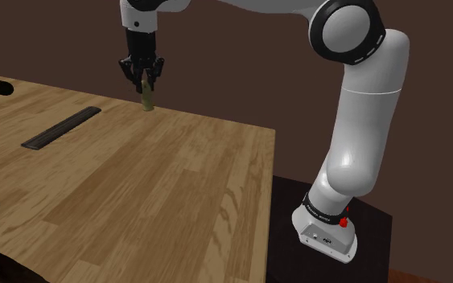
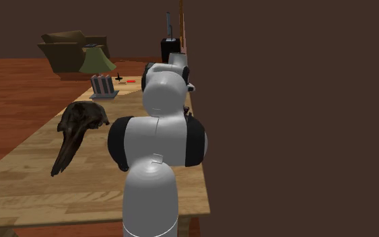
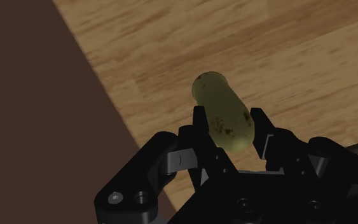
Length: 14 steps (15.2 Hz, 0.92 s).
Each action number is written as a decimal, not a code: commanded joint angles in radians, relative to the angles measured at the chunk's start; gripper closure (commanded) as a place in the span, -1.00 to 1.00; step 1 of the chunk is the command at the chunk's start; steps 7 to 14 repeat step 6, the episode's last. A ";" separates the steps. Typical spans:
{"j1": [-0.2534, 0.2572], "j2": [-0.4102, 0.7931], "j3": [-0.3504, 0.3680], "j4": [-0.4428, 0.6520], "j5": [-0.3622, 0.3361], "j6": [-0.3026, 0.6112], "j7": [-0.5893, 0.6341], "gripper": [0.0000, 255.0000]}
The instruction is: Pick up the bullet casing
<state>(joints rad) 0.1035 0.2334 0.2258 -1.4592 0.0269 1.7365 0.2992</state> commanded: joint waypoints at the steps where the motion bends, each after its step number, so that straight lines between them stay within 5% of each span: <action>1: 0.001 0.002 0.001 0.031 -0.001 -0.029 0.002 1.00; 14: 0.003 0.011 0.001 0.086 -0.003 -0.076 0.006 1.00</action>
